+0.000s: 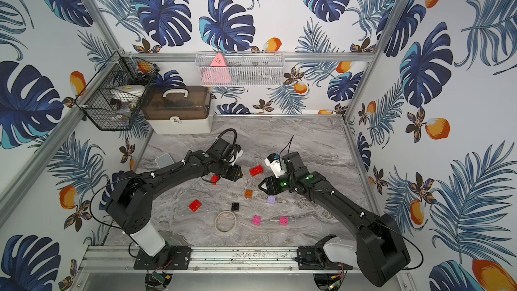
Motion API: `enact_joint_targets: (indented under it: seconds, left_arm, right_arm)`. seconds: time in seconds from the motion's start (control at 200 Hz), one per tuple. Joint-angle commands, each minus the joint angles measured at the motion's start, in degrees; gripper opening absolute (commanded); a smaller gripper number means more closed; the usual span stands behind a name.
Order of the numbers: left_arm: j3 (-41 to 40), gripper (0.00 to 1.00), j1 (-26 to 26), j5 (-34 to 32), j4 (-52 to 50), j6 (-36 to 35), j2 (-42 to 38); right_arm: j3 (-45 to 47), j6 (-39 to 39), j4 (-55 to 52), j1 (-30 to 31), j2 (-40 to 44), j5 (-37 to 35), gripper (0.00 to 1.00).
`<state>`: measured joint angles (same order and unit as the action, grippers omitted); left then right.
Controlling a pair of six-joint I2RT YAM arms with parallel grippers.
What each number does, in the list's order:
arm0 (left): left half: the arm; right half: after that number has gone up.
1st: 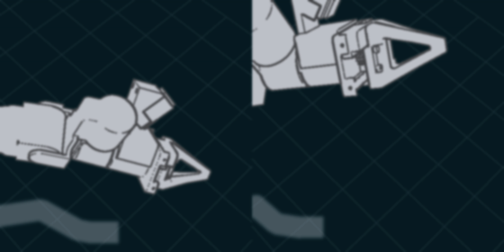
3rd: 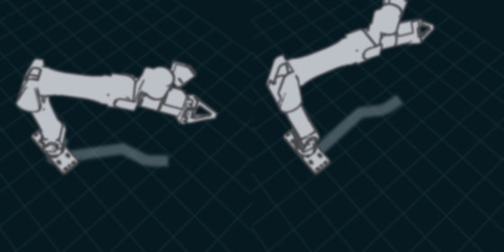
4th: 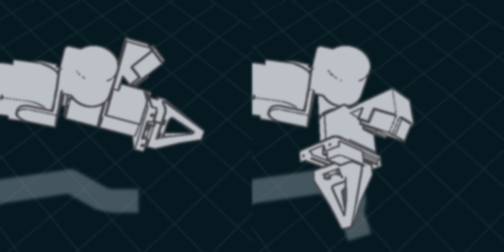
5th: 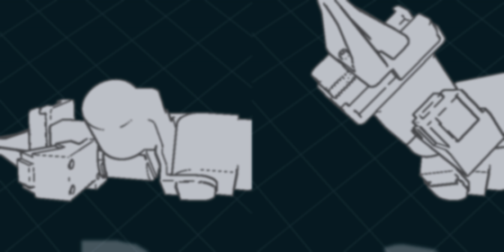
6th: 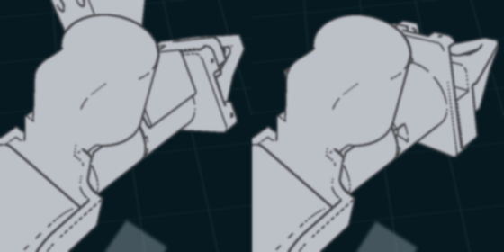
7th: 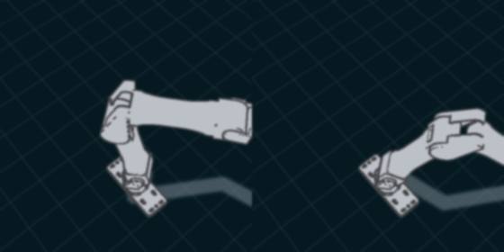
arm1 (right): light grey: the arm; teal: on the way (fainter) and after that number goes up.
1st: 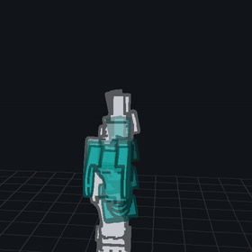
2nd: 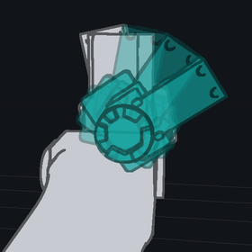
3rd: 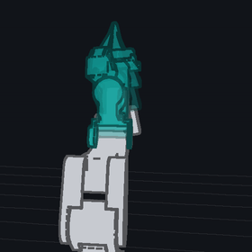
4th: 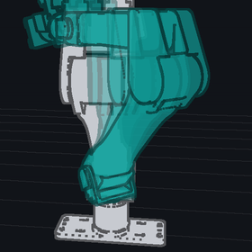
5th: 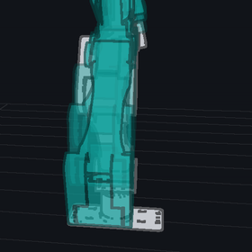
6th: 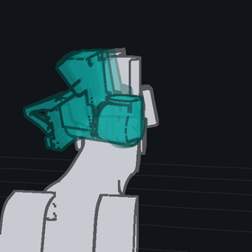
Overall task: Assemble the number 1 with lego
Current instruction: Pick up the lego brick from the center of the board.
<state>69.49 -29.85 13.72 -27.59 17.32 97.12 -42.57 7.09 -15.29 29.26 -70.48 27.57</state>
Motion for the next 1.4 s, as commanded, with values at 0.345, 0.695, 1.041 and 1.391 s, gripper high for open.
enact_joint_targets:
  seconds: [0.345,0.695,1.041,1.391]
  left_arm:
    - [6.7,0.37,6.6,31.4,-5.0,22.5,-3.0]
    - [4.7,0.36,6.6,38.2,3.9,32.4,-4.1]
    - [4.5,0.36,6.6,39.7,7.3,36.5,-4.8]
    - [4.4,0.36,6.6,40.1,7.4,37.5,-5.2]
  right_arm:
    - [7.9,7.0,44.1,1.2,-3.9,7.2,0.57]
    - [8.2,12.4,57.3,1.6,-5.5,7.1,0.57]
    - [9.6,10.5,59.4,2.7,-5.5,6.1,0.52]
    - [9.4,9.5,61.3,2.9,-6.9,5.6,0.51]
